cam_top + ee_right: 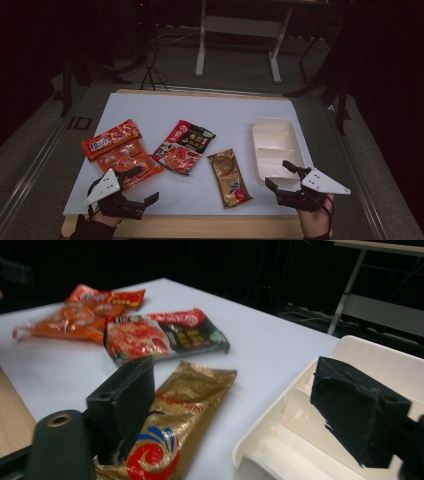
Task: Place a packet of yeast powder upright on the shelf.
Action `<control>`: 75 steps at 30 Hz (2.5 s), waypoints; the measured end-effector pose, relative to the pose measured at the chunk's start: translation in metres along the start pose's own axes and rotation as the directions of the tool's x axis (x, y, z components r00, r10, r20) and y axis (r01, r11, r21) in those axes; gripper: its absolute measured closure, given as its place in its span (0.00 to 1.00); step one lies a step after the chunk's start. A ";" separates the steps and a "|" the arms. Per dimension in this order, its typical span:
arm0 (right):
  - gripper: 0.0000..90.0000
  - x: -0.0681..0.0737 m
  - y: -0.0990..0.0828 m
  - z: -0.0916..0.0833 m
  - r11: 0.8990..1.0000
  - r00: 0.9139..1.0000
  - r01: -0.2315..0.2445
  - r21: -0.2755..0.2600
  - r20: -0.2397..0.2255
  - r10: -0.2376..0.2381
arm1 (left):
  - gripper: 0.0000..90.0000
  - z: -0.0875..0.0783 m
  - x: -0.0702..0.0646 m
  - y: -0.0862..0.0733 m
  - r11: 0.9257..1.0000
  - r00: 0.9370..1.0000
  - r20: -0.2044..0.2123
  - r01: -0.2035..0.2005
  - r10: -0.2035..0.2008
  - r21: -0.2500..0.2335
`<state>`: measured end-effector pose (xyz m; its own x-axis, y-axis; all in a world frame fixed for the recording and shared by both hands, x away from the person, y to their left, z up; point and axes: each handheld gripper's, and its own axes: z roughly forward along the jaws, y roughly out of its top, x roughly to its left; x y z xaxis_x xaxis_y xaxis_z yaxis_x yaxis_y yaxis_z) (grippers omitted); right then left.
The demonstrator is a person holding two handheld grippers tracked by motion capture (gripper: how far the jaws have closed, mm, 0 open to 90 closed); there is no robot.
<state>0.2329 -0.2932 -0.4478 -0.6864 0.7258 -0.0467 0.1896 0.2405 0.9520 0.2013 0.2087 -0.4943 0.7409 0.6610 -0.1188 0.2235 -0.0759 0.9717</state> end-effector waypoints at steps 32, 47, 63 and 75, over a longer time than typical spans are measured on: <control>0.11 0.019 0.028 -0.009 1.000 0.999 0.021 0.011 -0.024 -0.021 | 0.01 0.006 0.000 0.000 1.000 1.000 0.025 0.002 -0.003 0.009; 0.11 0.016 0.068 0.017 0.997 0.995 0.078 0.012 -0.059 -0.077 | 0.01 0.007 0.000 -0.001 1.000 1.000 0.025 0.004 -0.004 0.017; 0.15 0.017 0.073 0.077 0.989 0.992 0.072 0.126 -0.113 -0.058 | 0.01 0.007 0.000 -0.001 1.000 1.000 0.029 0.002 -0.002 0.026; 0.18 0.015 0.063 0.117 0.965 0.996 0.019 0.261 -0.085 0.004 | 0.01 0.008 0.001 -0.002 0.999 1.000 0.031 0.000 -0.001 0.040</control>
<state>0.3163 -0.1920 -0.4241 -0.7428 0.6693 -0.0174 0.3536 0.4142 0.8387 0.2063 0.2036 -0.4981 0.7600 0.6376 -0.1264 0.2485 -0.1053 0.9629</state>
